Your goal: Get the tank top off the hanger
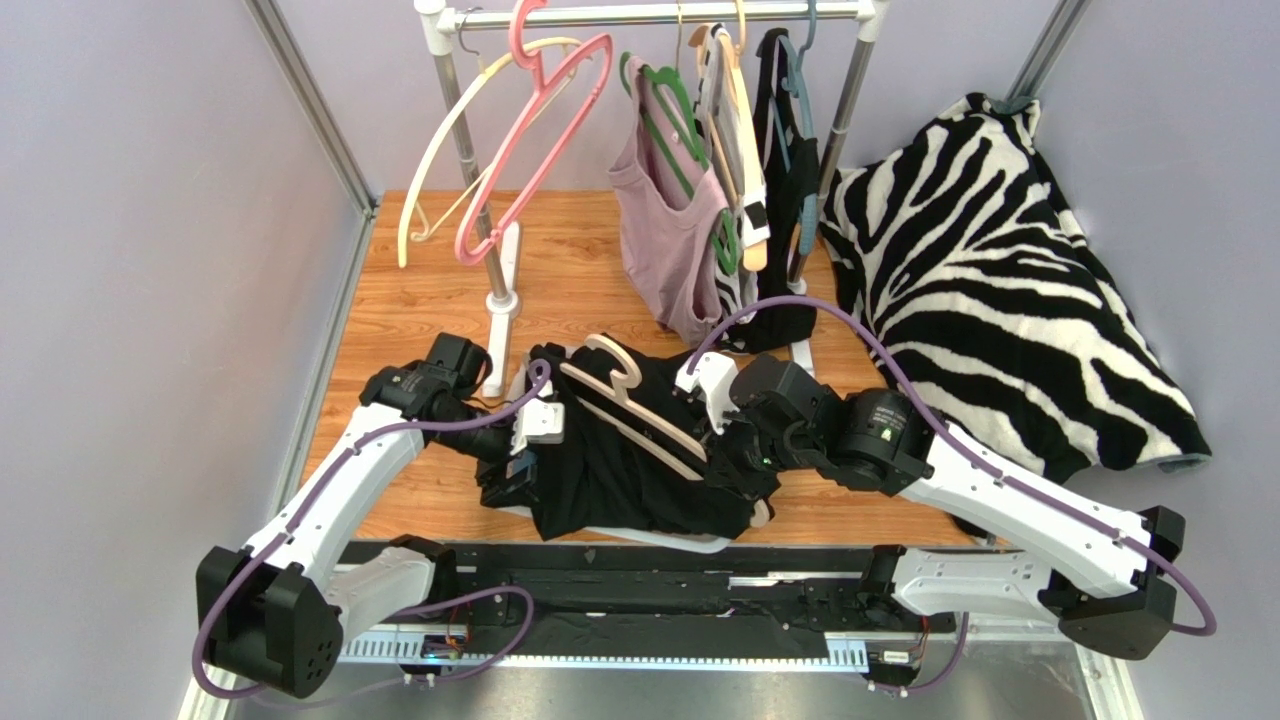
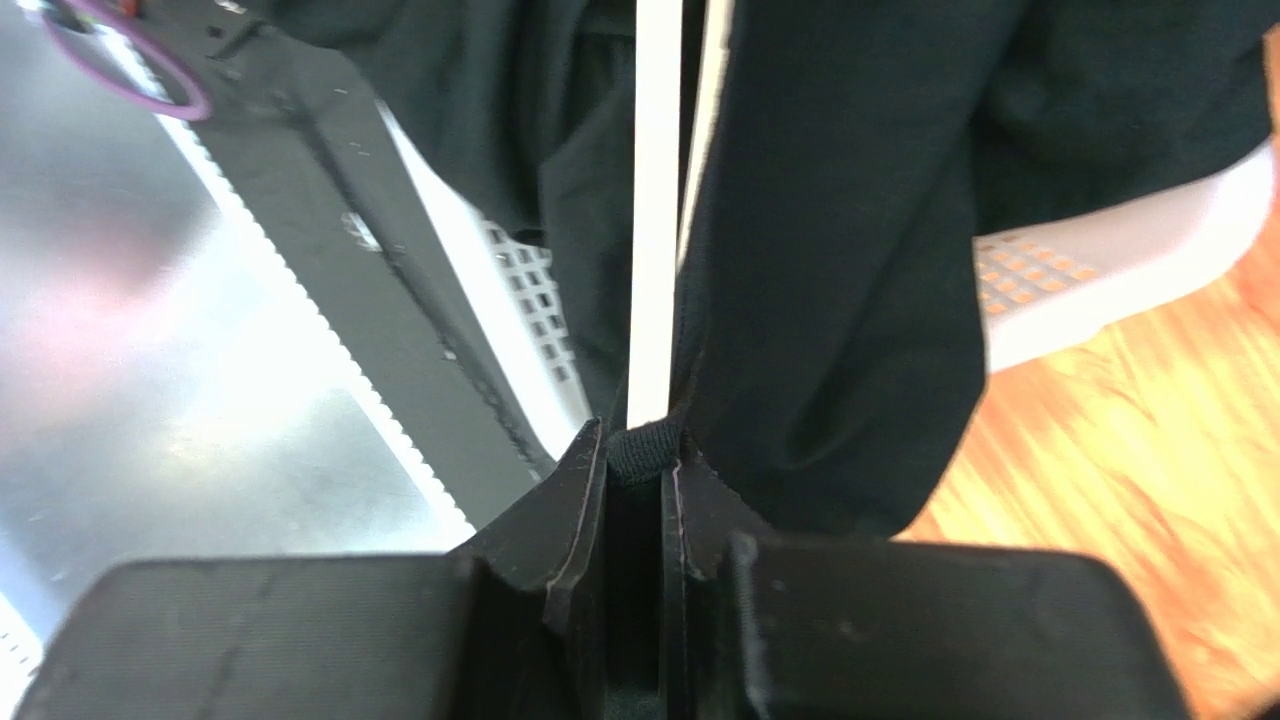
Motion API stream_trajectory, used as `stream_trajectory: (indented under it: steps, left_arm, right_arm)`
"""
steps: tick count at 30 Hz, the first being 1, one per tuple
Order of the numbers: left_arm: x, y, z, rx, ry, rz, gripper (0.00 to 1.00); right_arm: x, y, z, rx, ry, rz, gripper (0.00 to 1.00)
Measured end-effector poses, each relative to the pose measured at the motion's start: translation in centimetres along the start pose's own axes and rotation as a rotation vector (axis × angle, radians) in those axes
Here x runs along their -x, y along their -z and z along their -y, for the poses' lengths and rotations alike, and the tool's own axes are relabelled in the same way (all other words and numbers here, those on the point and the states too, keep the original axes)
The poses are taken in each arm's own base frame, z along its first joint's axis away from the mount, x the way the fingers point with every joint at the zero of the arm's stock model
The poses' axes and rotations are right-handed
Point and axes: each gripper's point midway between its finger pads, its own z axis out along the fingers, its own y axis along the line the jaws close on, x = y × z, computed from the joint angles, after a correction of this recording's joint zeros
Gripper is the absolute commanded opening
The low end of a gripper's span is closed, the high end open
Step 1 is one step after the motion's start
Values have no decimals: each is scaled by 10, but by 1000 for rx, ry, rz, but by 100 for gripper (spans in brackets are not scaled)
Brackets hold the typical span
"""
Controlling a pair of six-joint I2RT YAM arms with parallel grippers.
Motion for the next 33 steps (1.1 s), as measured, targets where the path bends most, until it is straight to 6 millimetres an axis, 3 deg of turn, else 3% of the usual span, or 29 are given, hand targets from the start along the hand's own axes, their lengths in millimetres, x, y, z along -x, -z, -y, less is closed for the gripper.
stream_trajectory:
  steps: [9, 10, 11, 15, 19, 22, 25, 33]
  left_arm:
    - [13, -6, 14, -64, 18, 55, 87]
    - [14, -7, 16, -72, 24, 58, 88]
    - [17, -7, 18, -78, 25, 59, 99]
    - [41, 5, 17, -45, 15, 83, 99]
    - [87, 45, 10, 91, -77, 137, 99]
    - [120, 82, 18, 187, -155, 176, 99]
    - [136, 109, 32, 255, -209, 190, 99]
    - [189, 182, 68, 450, -374, 290, 99]
  right_arm:
    - [2, -4, 25, -102, 23, -5, 0]
    - [2, -4, 29, -116, 20, -4, 0]
    - [3, -4, 32, -126, 19, -3, 0]
    - [16, 5, 39, -149, 27, 33, 0]
    - [39, 30, 34, -139, 53, 126, 0]
    - [56, 58, 29, -126, 71, 216, 0]
    - [70, 84, 23, -109, 87, 299, 0]
    - [94, 123, 10, -65, 155, 425, 0]
